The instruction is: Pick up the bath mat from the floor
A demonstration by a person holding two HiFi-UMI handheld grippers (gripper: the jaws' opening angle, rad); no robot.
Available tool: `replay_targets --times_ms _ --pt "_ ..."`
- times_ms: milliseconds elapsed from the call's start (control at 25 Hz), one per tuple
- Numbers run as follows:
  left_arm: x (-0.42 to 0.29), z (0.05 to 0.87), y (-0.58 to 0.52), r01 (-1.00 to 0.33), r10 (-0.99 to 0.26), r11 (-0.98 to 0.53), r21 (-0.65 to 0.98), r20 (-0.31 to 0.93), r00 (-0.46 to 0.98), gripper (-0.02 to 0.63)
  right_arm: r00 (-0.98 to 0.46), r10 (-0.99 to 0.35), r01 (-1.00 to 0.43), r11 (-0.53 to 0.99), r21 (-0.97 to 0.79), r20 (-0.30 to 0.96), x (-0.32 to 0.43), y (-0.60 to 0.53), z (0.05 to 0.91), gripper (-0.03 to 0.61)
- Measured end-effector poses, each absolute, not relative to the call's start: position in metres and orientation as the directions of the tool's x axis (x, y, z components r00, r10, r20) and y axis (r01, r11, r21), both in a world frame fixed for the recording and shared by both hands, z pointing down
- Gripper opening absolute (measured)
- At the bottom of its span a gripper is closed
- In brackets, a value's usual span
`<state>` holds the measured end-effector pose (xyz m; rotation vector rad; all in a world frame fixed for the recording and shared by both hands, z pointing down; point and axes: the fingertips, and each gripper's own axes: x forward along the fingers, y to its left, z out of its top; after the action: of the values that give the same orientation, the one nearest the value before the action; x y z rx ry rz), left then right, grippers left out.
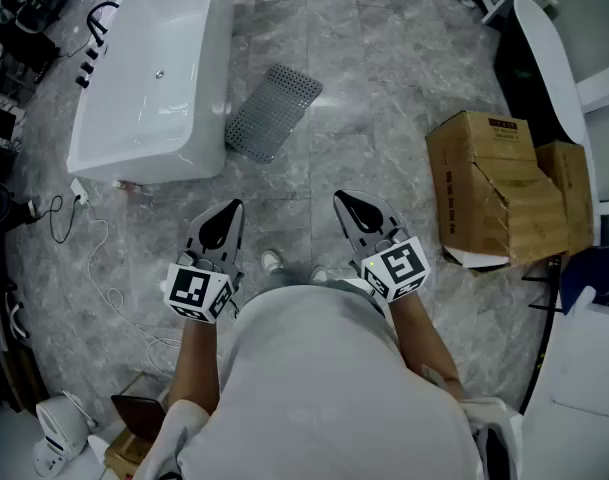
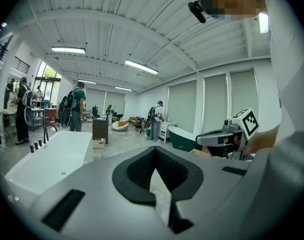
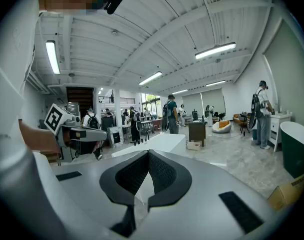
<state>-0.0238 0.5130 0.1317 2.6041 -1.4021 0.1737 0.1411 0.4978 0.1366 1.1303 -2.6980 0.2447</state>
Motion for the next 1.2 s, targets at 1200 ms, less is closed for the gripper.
replay_targets --times_ms 1200 --pt "-0.159 0.177 0.423 -0.843 -0.805 -0.518 0.148 0.249 0.539 0.017 -0.643 -0.692 -0.749 0.657 -0.084 0.328 0.021 0.388 0.178 0.026"
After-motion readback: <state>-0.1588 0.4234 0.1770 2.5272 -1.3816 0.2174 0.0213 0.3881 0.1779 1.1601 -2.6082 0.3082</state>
